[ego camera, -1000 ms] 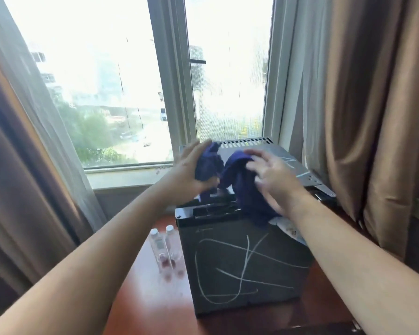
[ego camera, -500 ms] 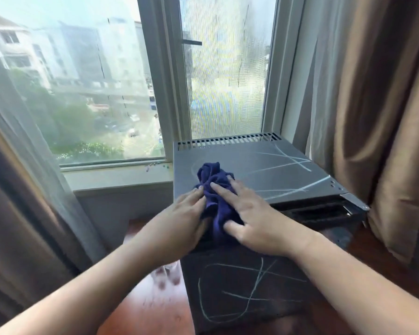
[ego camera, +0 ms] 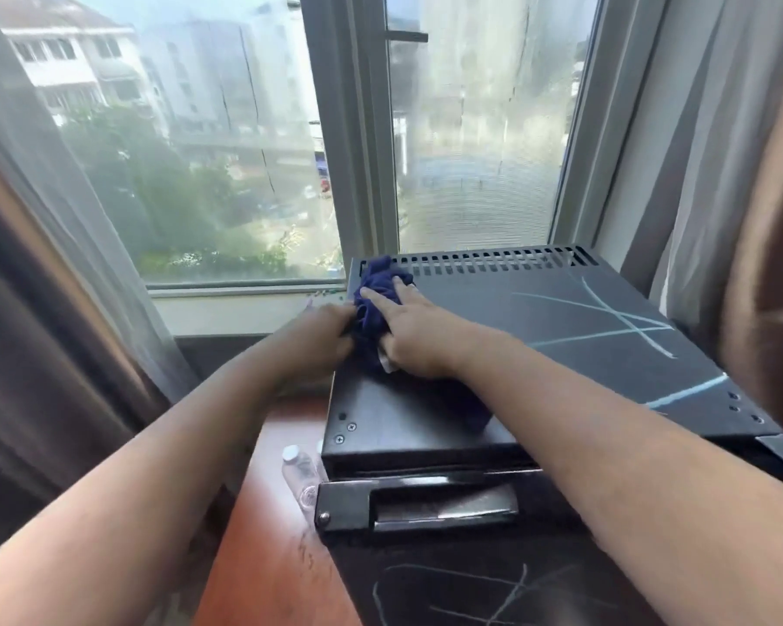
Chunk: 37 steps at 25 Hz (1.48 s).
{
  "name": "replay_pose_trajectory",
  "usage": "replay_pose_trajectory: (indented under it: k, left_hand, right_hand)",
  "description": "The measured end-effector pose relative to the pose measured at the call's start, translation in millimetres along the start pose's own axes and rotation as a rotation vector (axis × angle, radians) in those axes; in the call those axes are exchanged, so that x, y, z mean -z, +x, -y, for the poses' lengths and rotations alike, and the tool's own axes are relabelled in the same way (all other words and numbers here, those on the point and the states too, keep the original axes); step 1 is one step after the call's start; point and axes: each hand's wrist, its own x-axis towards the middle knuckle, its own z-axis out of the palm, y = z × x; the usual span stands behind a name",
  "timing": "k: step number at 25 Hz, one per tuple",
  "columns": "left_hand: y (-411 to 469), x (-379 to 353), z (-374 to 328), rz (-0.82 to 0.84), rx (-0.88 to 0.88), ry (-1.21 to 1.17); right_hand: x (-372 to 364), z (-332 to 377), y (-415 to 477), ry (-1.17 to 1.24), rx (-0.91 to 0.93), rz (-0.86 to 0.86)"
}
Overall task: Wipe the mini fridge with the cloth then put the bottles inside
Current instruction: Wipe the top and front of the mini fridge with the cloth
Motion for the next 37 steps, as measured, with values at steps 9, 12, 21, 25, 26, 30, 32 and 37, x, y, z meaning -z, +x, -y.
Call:
replay_pose_trajectory:
  k: [9, 12, 21, 25, 26, 30, 32, 37]
  left_hand:
    - [36.7, 3.3, 7.1, 0.019, 0.077, 0.080]
    - [17.9, 3.8, 0.1, 0.035, -0.028, 0.116]
    - [-102.8, -8.9, -59.1, 0.086, -0.187, 0.109]
    - [-123.4, -24.5, -119.9, 0.090, -0.185, 0.062]
    - [-117.0, -31.3, -139.9, 0.080, -0.191, 0.078]
    - [-75.8, -68.4, -227.0, 0.092, -0.238, 0.093]
    - [-56.0, -86.6, -265.8, 0.091, -0.277, 0.074]
    - [-31.2, -104.0, -306.6, 0.058, -0.307, 0.133]
  right_hand:
    - [2.1, -1.2, 31.4, 0.094, -0.052, -0.100]
    - [-1.6, -1.3, 8.4, 0.077, -0.077, -0.089]
    - [-22.9, 9.4, -136.7, 0.074, 0.012, -0.099]
    - [-16.5, -23.5, -191.9, 0.153, 0.015, -0.131]
    - [-11.2, -38.0, -202.2, 0.165, -0.007, -0.137]
    - [13.7, -113.4, -247.6, 0.168, -0.133, -0.191]
    - [23.8, -147.7, -268.8, 0.179, -0.187, -0.254]
    - [36.5, -185.3, -278.7, 0.203, -0.179, -0.282]
